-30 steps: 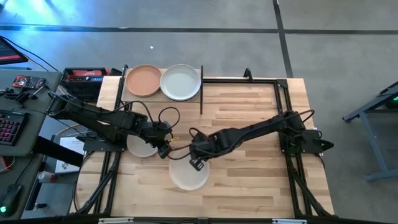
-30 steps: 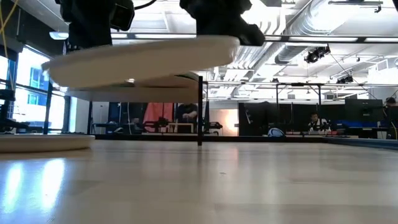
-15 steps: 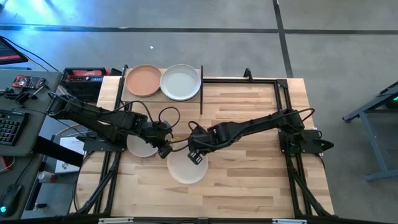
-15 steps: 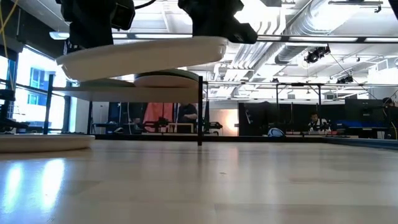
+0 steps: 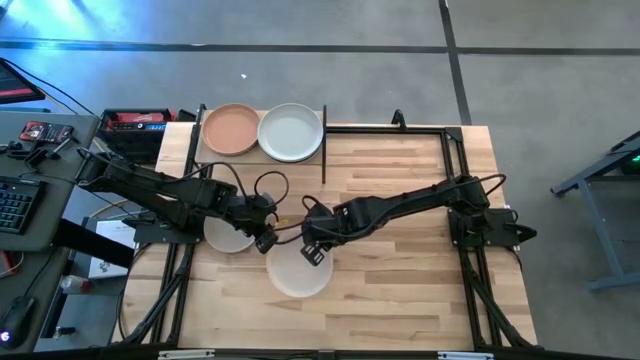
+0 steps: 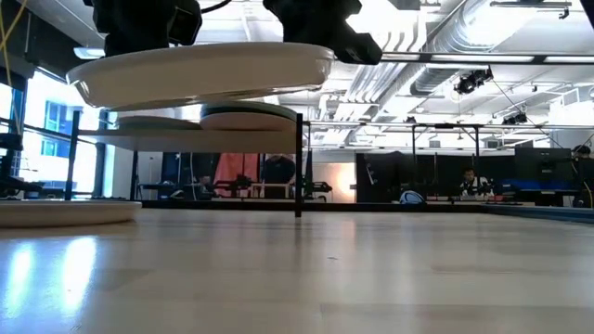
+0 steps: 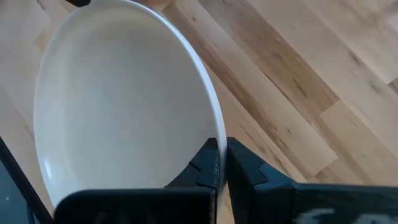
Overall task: Place and stack plates onto a shelf
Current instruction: Stack the white plate into the orange plate on the shelf
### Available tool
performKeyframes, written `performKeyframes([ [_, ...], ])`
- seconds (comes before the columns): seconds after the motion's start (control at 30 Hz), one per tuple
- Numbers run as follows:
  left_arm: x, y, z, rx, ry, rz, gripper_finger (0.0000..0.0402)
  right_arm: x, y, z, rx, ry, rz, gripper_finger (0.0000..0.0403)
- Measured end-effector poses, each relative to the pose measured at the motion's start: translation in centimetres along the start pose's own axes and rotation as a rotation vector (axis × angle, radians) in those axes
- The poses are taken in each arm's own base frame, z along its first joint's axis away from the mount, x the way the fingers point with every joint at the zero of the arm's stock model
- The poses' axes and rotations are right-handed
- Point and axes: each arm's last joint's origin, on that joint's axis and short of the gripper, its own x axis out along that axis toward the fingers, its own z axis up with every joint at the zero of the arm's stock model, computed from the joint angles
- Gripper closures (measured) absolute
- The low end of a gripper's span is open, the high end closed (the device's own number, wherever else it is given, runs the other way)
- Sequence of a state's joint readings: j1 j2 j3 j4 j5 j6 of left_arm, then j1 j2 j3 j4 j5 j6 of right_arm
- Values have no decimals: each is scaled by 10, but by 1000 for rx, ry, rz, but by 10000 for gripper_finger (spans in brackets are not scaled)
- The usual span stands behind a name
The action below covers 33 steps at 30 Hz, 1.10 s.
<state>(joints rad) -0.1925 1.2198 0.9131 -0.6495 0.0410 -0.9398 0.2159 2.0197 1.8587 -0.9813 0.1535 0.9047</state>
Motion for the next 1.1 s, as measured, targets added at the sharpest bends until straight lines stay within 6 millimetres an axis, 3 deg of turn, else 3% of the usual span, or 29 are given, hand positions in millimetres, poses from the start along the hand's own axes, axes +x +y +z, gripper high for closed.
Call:
performKeyframes([
  [0.57,0,1,0,7,1,6,329,-14,-1,6,27,-51,37,403],
  [0.9,0,1,0,32,1,12,394,-14,0,6,31,-23,68,403],
  [1.1,0,1,-1,33,4,14,398,-15,0,6,26,-33,61,396],
])
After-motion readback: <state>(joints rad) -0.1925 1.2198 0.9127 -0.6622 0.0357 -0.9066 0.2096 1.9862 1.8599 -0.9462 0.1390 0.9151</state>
